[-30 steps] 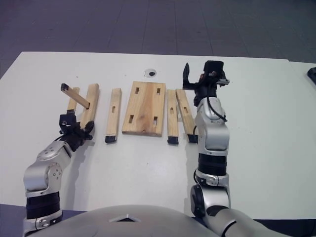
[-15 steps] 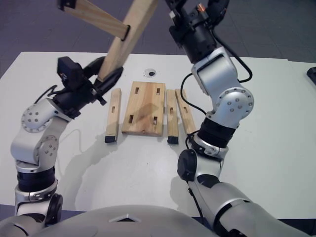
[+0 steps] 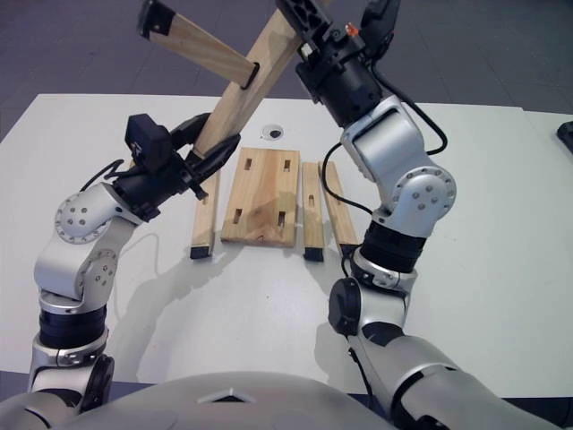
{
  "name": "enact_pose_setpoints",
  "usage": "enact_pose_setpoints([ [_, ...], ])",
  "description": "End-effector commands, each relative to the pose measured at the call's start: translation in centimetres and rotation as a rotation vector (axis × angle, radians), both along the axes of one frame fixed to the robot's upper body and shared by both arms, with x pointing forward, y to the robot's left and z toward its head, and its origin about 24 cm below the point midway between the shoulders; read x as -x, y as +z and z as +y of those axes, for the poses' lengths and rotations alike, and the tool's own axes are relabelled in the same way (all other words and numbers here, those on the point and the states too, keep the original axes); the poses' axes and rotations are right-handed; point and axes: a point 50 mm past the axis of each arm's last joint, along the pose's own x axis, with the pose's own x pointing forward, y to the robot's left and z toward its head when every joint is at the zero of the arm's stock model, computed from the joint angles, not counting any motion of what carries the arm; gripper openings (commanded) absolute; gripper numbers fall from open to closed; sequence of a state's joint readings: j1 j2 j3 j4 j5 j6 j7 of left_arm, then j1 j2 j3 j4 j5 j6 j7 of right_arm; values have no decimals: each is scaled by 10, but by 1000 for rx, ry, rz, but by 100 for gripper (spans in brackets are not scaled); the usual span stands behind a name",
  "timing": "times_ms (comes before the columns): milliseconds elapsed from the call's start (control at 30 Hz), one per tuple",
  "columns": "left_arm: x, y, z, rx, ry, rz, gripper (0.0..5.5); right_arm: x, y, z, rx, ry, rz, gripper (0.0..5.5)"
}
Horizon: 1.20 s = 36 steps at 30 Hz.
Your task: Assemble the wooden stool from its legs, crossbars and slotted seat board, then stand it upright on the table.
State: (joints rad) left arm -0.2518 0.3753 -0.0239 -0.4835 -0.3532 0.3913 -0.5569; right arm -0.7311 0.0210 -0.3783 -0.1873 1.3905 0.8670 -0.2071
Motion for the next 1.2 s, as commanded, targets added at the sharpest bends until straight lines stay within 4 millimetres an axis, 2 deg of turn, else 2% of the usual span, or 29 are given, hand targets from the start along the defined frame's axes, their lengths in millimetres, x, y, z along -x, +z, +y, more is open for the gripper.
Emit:
enact_pose_setpoints([
  [33,-1,0,-1,-22,-5,-19,205,2,-1,1,13,7,4,295],
  [400,-2,-6,-2,-40,1,-17,205,1,-1,-1,4,-13,5,116],
  [733,-2,-17,-9,-120,10,-20,205,0,-1,-3,87,-92,-38,104],
  [767,-3,-19,-10,-138,9,-16,242,0,1,-4,107,-118,-58,104],
  [900,0,-30,-10,-261,-25,-11,310,4,2,-10,387,-345,-187,103],
  [967,5,-34,-8,-331,-56,-22,348,6,-3,-15,472,-445,-214,103],
  [1067,10,-47,-4,-515,-97,-70,404,6,-21,-27,554,-565,-152,103],
  [1200,11,-53,0,-520,-49,-73,473,12,-48,-35,532,-602,-15,103],
])
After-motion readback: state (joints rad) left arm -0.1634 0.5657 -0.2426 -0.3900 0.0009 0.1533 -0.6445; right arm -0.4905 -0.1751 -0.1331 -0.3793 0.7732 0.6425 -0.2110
